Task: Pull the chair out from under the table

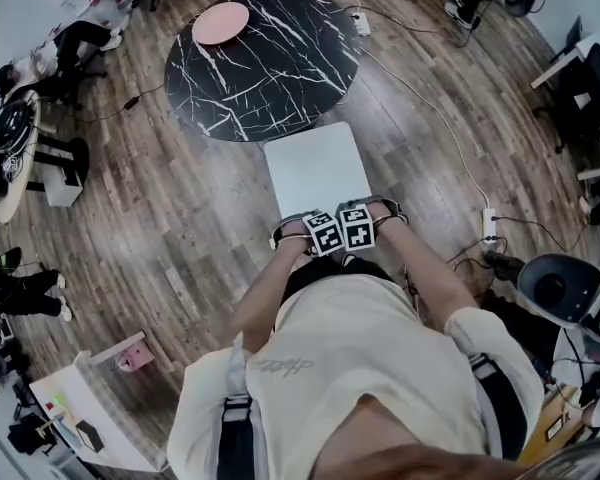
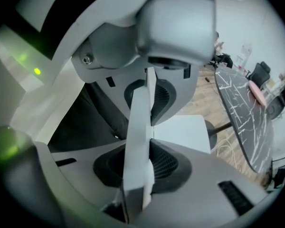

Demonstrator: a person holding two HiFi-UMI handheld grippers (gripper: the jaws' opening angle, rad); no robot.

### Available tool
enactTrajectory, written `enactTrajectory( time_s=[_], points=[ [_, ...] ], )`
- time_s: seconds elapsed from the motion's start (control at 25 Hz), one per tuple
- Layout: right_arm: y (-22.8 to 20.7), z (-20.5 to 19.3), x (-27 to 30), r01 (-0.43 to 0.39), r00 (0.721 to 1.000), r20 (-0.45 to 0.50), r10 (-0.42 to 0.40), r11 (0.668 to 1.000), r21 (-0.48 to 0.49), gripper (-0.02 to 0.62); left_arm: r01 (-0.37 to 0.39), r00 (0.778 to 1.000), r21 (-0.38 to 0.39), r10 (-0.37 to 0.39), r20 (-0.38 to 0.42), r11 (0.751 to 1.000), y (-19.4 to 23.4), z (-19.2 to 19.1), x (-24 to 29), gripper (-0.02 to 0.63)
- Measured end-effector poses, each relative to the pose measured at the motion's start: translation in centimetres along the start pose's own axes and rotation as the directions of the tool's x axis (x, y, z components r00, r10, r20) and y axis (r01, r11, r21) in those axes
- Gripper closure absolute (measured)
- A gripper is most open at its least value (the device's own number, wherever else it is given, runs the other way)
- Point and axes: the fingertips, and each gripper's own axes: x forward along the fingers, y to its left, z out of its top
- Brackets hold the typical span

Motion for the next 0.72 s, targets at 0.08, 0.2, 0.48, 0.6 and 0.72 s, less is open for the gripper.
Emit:
enactTrajectory(
  time_s=[0.08,0.2,0.48,0.6,0.72],
  points=[
    [1.4,-0.1,0.1,-0.003,1.000,0.002,0.003,1.000,-0.014,0.509,-0.001,1.000,-0.016,0.001,-0.001,1.000,-1.4,0.0,0.2,0.514],
    [3.4,-0.3,0.1,-0.018,1.000,0.002,0.018,1.000,-0.024,0.509,-0.001,1.000,-0.038,0.001,-0.002,0.999,-3.4,0.1,0.5,0.514],
    [7.4,-0.1,0.1,-0.027,1.000,-0.003,0.027,0.995,-0.100,0.509,-0.021,1.000,-0.107,0.022,0.003,0.994,-7.4,-0.1,0.6,0.514],
    [8.9,0.0,0.4,-0.036,0.999,-0.006,0.035,0.992,-0.119,0.509,-0.026,1.000,-0.118,0.026,0.004,0.993,-9.0,-0.3,0.8,0.514],
    [10.5,0.2,0.6,-0.047,0.999,-0.009,0.046,0.991,-0.127,0.508,-0.022,1.000,-0.120,0.023,0.003,0.992,-10.5,-0.6,1.0,0.512]
  ],
)
